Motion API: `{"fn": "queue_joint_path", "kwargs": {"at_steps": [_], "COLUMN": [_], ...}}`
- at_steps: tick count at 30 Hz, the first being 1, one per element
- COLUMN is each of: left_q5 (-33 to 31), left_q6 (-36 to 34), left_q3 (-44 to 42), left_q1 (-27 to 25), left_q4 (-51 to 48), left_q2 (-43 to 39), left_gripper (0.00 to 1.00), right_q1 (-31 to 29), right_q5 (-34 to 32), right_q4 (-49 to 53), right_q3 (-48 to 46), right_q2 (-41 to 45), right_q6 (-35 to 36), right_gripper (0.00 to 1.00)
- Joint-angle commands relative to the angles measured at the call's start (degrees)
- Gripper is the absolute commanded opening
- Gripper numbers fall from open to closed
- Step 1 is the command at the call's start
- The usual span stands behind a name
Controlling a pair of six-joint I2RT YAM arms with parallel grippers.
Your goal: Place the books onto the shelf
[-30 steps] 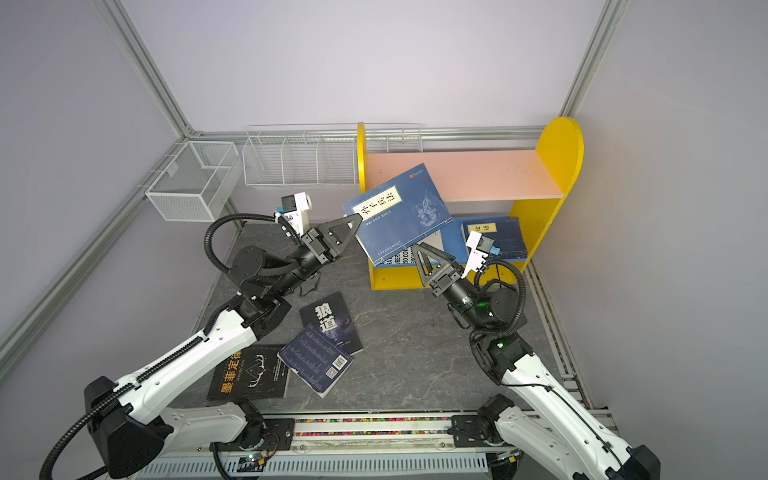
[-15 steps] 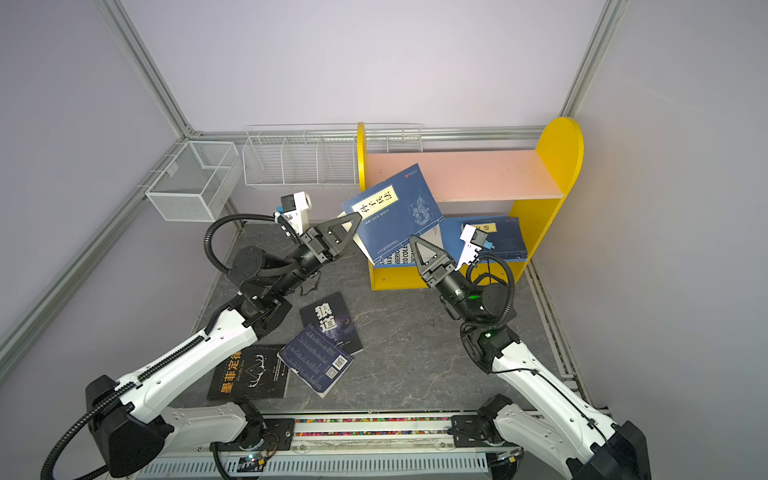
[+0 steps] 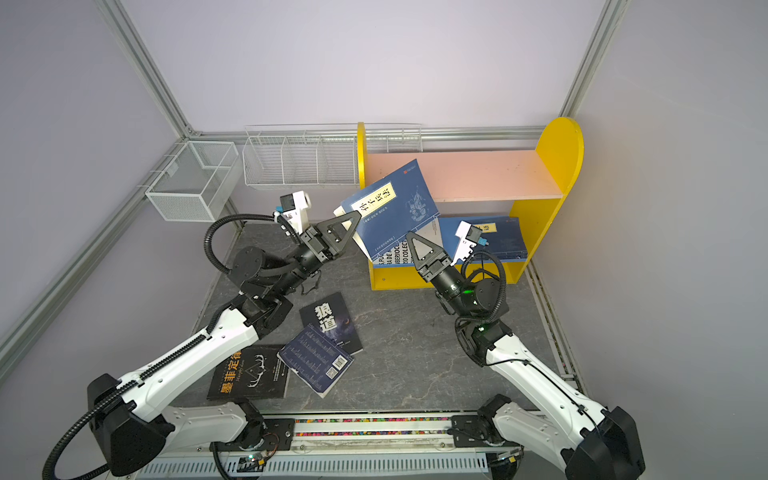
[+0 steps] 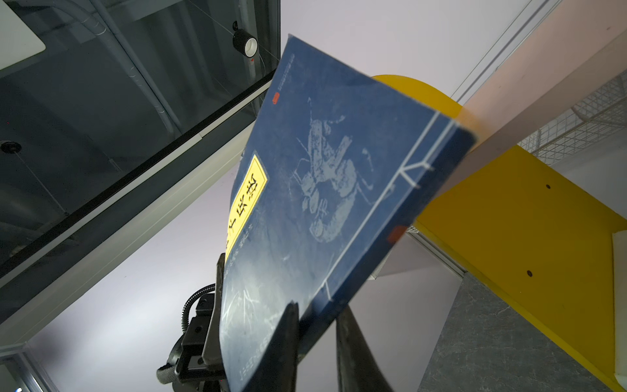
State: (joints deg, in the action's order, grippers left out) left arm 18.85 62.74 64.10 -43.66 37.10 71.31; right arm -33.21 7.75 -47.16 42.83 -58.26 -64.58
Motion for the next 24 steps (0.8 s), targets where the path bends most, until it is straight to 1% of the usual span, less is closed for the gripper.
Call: {"fn": "queue_joint_path", "kwargs": {"at_steps": [1,3,5,9,14,17,18,20,24], "left_q5": [1.18,1.13,1.19,1.19,0.92,0.85,0.78,0.47,0.13], "left_q6": [1.16,1.13,1.24,1.33,1.24,1.23,1.16,0.98,0.45], "left_q3": [0.42,0.49,0.50,0.51,0.42,0.53,0.50,0.42,0.48], "left_q1": [-0.46,-0.46,-0.46,-0.46,-0.46,-0.46,-0.46,-0.46,-0.46], "left_q4": [2.84,2.84,3.06,3.21,3.15,3.12,3.09,3.06,2.54], "left_q2": [0.32,0.42,0.52,0.61,0.50,0.49,0.48,0.49,0.38], "left_gripper": [0.00,0.00,0.00,0.00,0.00,0.00,0.00,0.00,0.00], "right_q1": [-0.36,-0.41,-0.36,-0.34,-0.36,-0.35,-0.36,-0.31,-0.37], "right_q5": [1.43,1.52,1.72,1.83,1.83,1.48,1.48,1.48,0.46], "right_q4": [-3.46,-3.20,-3.03,-3.18,-4.08,-3.68,-3.28,-1.94,-1.12], "right_q3": [1.63,1.78,2.03,2.21,2.01,1.80,1.71,1.65,0.32], "right_q2": [0.24,0.43,0.43,-0.01,-0.20,0.21,0.33,0.72,1.97], "right_q6": [-0.74,-0.48,-0.38,-0.47,-0.81,-0.84,-0.78,-0.92,-1.40], "right_gripper": [0.24,0.25,0.28,0.30,0.23,0.23,0.24,0.32,0.35]}}
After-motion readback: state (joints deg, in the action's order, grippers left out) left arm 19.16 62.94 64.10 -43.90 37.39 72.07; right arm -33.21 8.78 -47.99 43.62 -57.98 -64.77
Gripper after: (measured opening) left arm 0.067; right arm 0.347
